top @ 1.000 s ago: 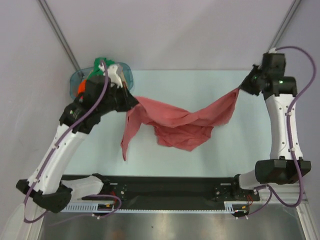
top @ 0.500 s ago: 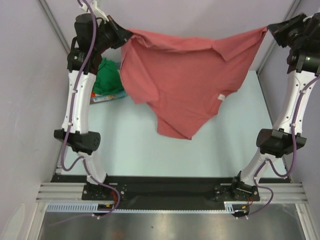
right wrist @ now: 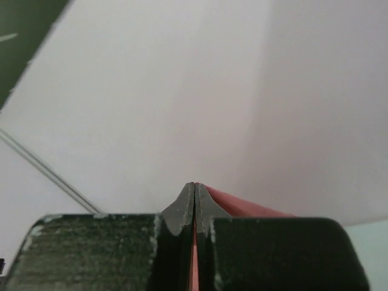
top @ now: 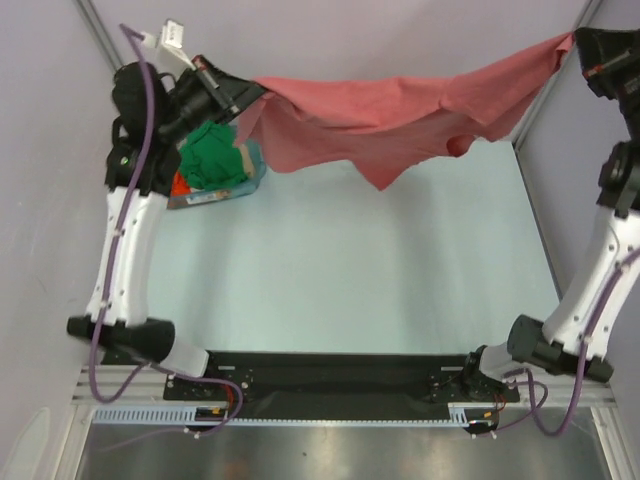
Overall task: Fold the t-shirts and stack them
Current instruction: Flatten the tshirt out
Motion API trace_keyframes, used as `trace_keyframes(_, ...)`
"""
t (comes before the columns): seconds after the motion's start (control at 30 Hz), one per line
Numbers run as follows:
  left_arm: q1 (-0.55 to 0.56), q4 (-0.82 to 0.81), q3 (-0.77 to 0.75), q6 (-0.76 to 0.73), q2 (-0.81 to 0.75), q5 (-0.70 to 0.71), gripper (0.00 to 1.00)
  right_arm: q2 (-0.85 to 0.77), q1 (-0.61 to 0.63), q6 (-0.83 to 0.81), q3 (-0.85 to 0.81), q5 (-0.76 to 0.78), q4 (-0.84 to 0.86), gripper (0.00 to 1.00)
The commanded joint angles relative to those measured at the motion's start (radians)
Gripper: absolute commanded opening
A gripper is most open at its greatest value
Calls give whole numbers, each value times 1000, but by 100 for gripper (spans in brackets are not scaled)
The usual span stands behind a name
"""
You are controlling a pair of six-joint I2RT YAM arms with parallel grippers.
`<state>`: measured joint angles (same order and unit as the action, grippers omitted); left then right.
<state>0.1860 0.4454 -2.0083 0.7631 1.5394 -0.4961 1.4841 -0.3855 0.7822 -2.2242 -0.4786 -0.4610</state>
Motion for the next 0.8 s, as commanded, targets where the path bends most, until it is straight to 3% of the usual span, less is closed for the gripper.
trace_keyframes(0.0,0,-93,68,70,-185,-59,0,-146,-9,-60,-80,57,21,0)
trace_keyframes(0.2,0,-44,200,122,-390,-76,0,-246,36,-133,-213,187,-59,0)
trace_keyframes(0.33,0,-24,318,150,-495,-52,0,-297,120,-222,-218,320,-93,0)
trace_keyframes(0.47,0,-20,463,148,-532,-4,0,-259,148,-248,-183,359,-97,0)
trace_keyframes(0.63,1,-105,604,157,-503,96,0,-186,148,-210,22,327,8,0)
trace_keyframes(0.77,3,-249,778,163,-426,151,0,-116,149,-182,349,287,249,0)
